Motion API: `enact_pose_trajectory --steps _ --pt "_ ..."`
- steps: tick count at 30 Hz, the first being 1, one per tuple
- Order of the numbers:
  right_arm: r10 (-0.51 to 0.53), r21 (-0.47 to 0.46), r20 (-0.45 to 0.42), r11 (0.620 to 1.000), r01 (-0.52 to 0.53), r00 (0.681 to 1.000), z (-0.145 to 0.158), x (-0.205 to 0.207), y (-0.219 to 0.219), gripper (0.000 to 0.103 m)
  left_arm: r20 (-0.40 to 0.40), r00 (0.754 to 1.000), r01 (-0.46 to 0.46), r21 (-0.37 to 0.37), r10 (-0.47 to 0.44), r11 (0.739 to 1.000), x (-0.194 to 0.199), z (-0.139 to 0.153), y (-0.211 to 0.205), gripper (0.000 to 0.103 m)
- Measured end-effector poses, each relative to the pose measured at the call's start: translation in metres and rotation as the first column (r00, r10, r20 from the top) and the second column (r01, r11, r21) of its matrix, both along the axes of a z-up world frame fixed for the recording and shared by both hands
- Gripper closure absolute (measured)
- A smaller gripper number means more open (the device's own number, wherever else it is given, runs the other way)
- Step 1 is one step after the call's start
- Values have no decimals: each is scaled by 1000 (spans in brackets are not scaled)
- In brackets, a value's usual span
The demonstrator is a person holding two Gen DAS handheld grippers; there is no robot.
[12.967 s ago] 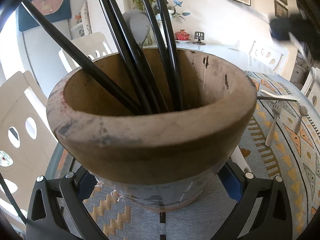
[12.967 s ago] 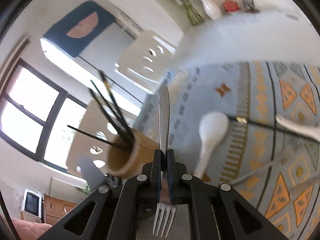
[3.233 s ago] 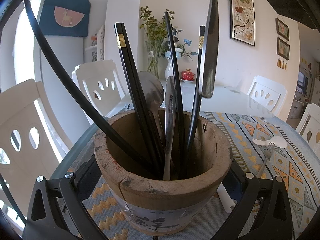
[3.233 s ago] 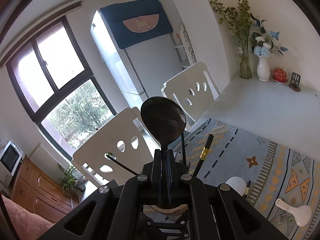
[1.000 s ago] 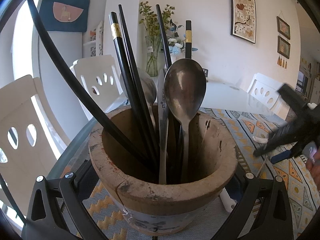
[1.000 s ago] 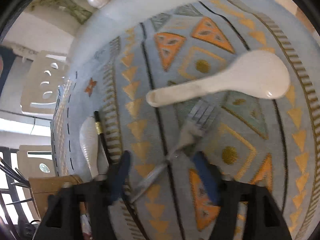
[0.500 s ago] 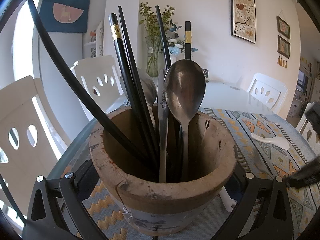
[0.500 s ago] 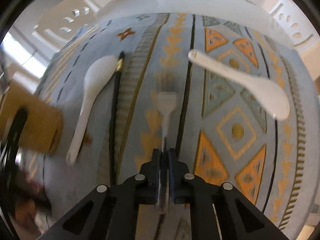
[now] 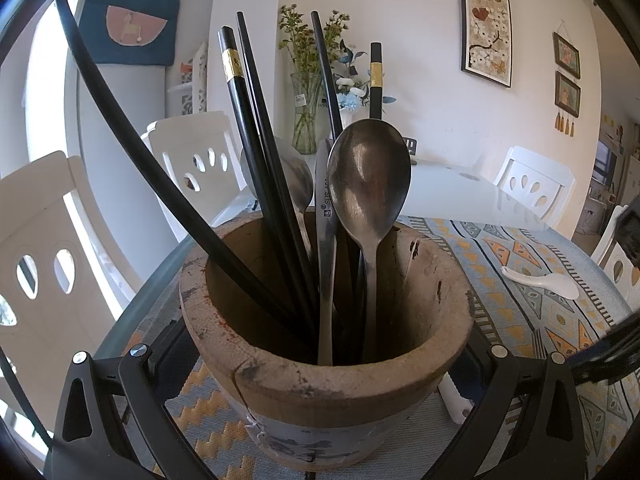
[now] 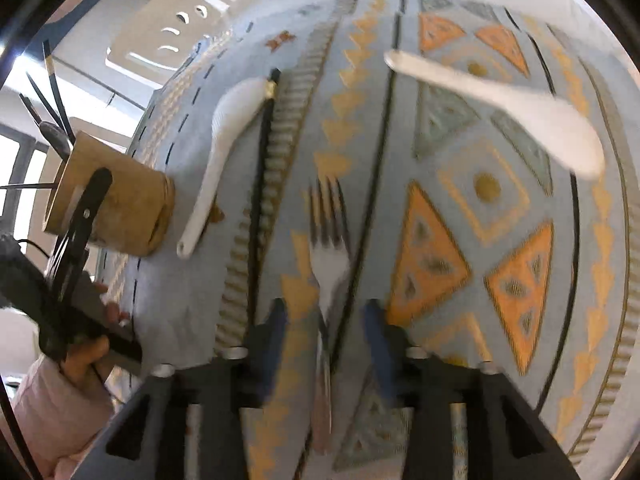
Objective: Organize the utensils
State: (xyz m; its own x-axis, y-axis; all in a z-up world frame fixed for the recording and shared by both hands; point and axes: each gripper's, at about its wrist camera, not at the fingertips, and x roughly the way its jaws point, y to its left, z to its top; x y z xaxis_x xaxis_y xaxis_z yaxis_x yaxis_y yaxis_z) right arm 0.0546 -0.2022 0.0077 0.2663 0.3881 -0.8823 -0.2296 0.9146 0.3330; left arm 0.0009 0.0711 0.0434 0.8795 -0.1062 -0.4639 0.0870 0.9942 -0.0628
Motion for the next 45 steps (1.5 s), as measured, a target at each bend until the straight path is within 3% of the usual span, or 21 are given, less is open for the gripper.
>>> enact_pose_trajectory --steps 3,9,11,12,13,15,22,31,45 --pt "20 -114 29 993 -16 999 2 12 14 54 -3 1000 1 -2 -1 1000 0 0 0 0" --pt "-19 -212 85 977 36 996 2 22 29 53 -11 1000 2 -2 -2 1000 2 0 1 0" --pt "-32 -228 101 972 54 994 2 21 30 56 -10 1000 2 -2 -2 1000 3 1 1 0" --pt "-46 -225 106 972 69 993 1 23 33 63 -10 1000 2 -2 -2 1000 3 1 1 0" --pt "-62 -221 110 972 85 992 1 25 34 73 -9 1000 2 -2 -2 1000 3 1 1 0" --pt "-102 -183 102 976 119 990 1 24 26 81 -8 1000 2 -2 -2 1000 3 1 2 0" --pt "-135 -96 102 985 145 986 -1 19 12 81 -7 1000 2 -1 -2 1000 3 1 2 0" --pt "-221 184 51 961 208 974 -3 10 -17 81 -7 1000 2 -1 -2 1000 3 1 2 0" --pt "2 192 256 980 -53 967 35 -10 41 81 -8 1000 3 -1 -3 1000 3 1 3 0"
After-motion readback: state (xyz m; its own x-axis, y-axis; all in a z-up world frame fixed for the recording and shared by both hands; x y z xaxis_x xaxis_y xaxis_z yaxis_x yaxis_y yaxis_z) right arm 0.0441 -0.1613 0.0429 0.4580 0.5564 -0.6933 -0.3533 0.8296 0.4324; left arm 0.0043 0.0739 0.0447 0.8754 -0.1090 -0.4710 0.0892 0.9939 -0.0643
